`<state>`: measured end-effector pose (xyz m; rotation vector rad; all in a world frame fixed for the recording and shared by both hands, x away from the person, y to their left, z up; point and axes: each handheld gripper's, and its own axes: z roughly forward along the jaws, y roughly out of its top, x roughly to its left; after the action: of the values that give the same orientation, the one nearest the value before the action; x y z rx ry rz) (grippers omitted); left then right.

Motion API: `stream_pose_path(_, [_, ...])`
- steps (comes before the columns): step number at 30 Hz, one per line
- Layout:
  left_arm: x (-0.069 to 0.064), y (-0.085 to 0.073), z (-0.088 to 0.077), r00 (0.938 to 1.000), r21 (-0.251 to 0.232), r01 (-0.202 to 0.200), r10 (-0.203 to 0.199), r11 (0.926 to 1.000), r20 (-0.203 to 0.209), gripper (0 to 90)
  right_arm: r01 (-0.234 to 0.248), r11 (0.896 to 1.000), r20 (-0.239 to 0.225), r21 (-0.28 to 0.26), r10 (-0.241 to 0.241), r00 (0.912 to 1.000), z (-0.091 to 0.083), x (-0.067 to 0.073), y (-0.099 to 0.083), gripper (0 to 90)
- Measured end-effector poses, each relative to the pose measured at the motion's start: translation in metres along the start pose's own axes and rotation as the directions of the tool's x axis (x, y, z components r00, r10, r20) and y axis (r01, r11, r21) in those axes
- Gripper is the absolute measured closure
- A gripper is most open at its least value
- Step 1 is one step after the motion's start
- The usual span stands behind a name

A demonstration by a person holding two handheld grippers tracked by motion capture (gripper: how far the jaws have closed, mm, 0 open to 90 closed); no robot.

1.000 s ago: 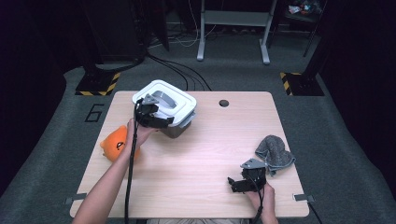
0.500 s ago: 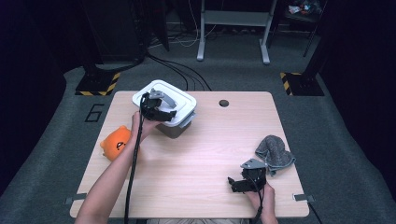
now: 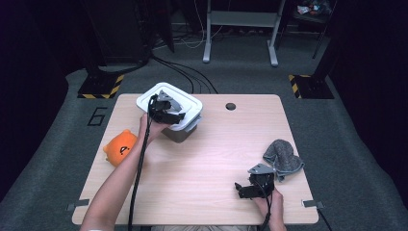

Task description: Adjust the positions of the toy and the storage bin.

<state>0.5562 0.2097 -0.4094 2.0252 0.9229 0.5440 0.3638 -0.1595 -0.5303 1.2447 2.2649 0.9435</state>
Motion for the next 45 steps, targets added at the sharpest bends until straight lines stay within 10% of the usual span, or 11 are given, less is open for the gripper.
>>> stream_pose_path(45, [-0.042, 0.007, 0.009, 0.9938, -0.012, -0.07, 0.071, 0.9975, 0.085, 24.6, -0.003, 1.0, 0.004, -0.005, 0.003, 1.0, 0.0, 0.0, 0.0, 0.0])
